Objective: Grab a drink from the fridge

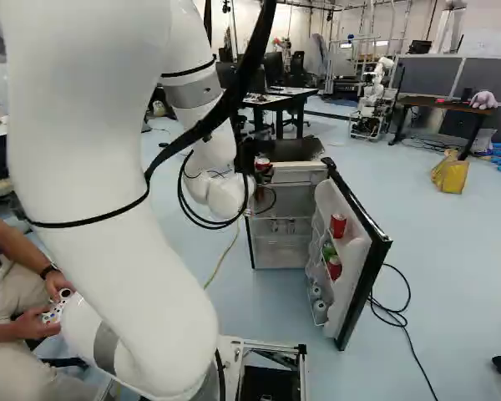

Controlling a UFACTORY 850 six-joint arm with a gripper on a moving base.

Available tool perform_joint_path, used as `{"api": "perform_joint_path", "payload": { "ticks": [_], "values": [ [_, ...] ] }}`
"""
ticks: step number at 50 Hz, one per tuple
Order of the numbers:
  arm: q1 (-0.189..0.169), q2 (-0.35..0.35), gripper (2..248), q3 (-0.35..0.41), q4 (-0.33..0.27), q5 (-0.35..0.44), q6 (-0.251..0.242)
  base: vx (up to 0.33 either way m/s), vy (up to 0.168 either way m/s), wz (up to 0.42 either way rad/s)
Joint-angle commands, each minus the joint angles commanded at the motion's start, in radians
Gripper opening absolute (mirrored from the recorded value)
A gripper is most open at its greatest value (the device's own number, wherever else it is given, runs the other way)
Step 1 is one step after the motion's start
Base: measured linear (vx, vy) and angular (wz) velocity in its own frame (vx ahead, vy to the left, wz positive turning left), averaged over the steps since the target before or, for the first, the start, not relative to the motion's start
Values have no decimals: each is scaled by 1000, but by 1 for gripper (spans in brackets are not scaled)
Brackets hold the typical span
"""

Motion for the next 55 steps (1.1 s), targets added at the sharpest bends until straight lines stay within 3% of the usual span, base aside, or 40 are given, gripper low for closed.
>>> {"api": "perform_joint_path", "payload": {
  "ticks": [38, 55],
  "values": [
    [7, 35, 90, -61, 0, -114, 0, 0, 0, 0],
    [6, 12, 90, -95, 0, -165, 0, 0, 0, 0]
  ]
}}
